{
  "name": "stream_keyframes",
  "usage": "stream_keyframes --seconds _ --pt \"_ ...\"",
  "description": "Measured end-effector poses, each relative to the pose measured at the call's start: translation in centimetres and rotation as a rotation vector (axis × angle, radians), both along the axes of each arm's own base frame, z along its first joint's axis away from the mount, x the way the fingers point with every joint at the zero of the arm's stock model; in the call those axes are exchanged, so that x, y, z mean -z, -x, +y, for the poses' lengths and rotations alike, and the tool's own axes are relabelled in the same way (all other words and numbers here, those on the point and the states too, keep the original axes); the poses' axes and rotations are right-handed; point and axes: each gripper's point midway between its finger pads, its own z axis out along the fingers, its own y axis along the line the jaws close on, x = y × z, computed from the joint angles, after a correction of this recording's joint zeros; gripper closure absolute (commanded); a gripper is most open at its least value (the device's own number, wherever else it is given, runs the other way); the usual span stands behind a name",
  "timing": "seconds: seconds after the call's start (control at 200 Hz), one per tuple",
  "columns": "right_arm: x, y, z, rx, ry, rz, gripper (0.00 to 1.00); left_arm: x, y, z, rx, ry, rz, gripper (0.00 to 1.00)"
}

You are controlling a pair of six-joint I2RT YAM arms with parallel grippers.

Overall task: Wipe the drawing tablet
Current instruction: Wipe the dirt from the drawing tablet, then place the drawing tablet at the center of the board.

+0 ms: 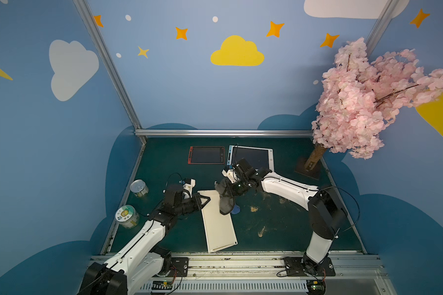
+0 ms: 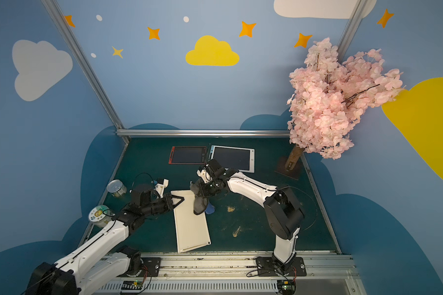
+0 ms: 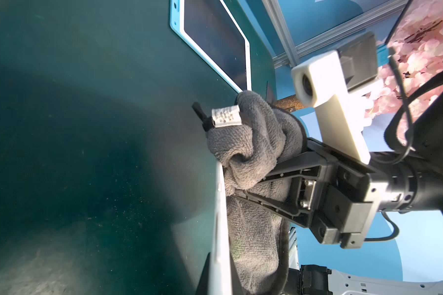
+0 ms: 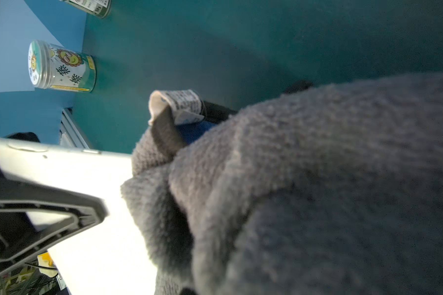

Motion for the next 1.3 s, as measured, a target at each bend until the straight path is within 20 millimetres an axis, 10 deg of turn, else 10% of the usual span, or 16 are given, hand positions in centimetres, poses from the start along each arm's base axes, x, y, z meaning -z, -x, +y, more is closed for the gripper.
stream_keyframes --seconds 0.335,0.536,0.701,0.966,1.096,1.301 --pt "-9.3 1.4 8.6 -0.155 -0.236 -0.084 1.0 -1.3 -0.5 -0.5 0.017 0.033 -0.055 0.97" --pt "-8.3 1.4 8.9 -0.167 -0.286 0.001 1.0 -1.2 -0.5 -0.5 0.017 0.035 -0.05 0.97" --pt "-3.5 -0.5 5.1 -0.091 -0.251 0.068 1.0 0.1 0.0 -0.2 0.009 0.013 0.014 0.97" --pt "4.8 -3.2 -8.2 0.207 -0.123 0.236 1.0 -0.7 -0.2 -0.4 0.021 0.012 -0.017 0.97" --pt "1.6 -3.2 -10.5 0.239 -0.139 0.18 1.0 -2.6 -0.9 -0.6 0.031 0.008 -0.081 0.97" --pt "-9.7 -2.7 -13.3 0.25 -0.23 -0.124 1.0 -7.9 -2.7 0.1 0.022 -0.121 -0.225 0.97"
